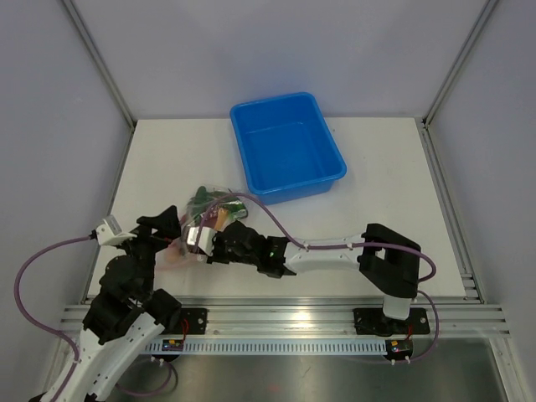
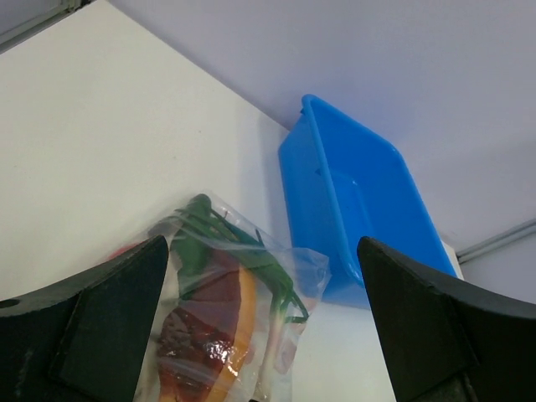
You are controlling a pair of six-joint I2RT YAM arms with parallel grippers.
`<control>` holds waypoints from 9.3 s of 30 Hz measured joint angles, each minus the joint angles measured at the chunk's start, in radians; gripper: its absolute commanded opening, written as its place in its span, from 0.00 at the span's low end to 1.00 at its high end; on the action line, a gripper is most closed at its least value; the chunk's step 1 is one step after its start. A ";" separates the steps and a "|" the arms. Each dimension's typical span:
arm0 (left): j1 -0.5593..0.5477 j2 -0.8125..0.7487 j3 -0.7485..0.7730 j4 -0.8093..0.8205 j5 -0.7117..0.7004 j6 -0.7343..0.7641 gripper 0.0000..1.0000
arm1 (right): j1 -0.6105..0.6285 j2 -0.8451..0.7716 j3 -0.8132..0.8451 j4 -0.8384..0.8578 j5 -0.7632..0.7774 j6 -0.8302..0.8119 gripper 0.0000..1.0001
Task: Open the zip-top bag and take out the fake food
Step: Pick up the zipper food storage bag at the center of the board, then unzip the zipper food storage bag at the center of the board.
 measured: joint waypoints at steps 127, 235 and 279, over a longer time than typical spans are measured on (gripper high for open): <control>-0.043 0.286 -0.121 0.327 0.765 0.351 0.00 | -0.400 -0.432 -0.158 -0.212 -0.536 0.338 0.69; -0.043 0.293 -0.123 0.440 0.897 0.355 0.21 | -0.404 -0.341 -0.209 0.074 -0.645 0.617 0.00; -0.043 0.235 -0.129 0.476 0.810 0.370 0.47 | -0.404 -0.397 -0.237 0.093 -0.531 0.668 0.00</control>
